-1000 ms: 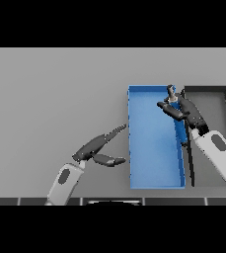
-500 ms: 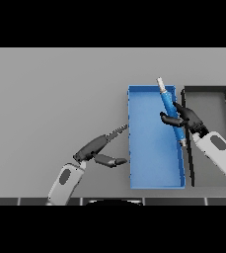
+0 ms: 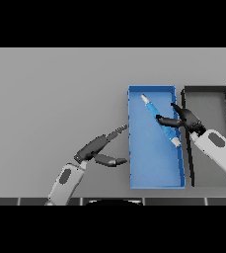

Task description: Pick up the blue pipe and place it into the blue bin.

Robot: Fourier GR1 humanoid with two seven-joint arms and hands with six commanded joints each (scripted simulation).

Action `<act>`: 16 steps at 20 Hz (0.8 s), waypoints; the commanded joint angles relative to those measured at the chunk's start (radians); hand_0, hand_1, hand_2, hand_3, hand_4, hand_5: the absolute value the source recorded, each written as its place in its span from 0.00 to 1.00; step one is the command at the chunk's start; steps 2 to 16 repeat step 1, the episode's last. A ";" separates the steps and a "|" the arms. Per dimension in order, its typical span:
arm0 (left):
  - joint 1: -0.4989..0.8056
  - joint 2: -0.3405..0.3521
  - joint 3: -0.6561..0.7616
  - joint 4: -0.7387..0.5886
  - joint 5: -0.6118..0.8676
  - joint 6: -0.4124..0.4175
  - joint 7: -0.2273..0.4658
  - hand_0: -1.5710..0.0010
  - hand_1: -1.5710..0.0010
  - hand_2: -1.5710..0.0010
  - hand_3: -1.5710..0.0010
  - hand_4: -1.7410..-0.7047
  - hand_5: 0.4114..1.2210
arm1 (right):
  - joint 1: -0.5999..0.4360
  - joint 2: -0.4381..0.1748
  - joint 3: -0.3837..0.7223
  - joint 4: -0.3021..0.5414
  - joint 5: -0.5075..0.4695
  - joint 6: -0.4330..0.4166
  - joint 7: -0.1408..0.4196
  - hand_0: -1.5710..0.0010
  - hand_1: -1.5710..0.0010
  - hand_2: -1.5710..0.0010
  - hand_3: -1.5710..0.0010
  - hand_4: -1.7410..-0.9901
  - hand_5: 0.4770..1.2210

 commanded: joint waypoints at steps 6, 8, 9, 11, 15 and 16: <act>0.007 0.003 -0.003 -0.002 -0.003 0.000 -0.010 1.00 1.00 1.00 1.00 0.83 0.02 | 0.001 0.008 -0.002 0.015 -0.002 0.001 -0.005 1.00 1.00 1.00 1.00 0.96 0.22; 0.007 0.003 -0.003 -0.002 -0.003 0.000 -0.010 1.00 1.00 1.00 1.00 0.83 0.02 | 0.001 0.008 -0.002 0.015 -0.002 0.001 -0.005 1.00 1.00 1.00 1.00 0.96 0.22; 0.007 0.003 -0.003 -0.002 -0.003 0.000 -0.010 1.00 1.00 1.00 1.00 0.83 0.02 | 0.001 0.008 -0.002 0.015 -0.002 0.001 -0.005 1.00 1.00 1.00 1.00 0.96 0.22; 0.007 0.003 -0.003 -0.002 -0.003 0.000 -0.010 1.00 1.00 1.00 1.00 0.83 0.02 | 0.001 0.008 -0.002 0.015 -0.002 0.001 -0.005 1.00 1.00 1.00 1.00 0.96 0.22; 0.007 0.003 -0.003 -0.002 -0.003 0.000 -0.010 1.00 1.00 1.00 1.00 0.83 0.02 | 0.001 0.008 -0.002 0.015 -0.002 0.001 -0.005 1.00 1.00 1.00 1.00 0.96 0.22; 0.007 0.003 -0.003 -0.002 -0.003 0.000 -0.010 1.00 1.00 1.00 1.00 0.83 0.02 | 0.001 0.008 -0.002 0.015 -0.002 0.001 -0.005 1.00 1.00 1.00 1.00 0.96 0.22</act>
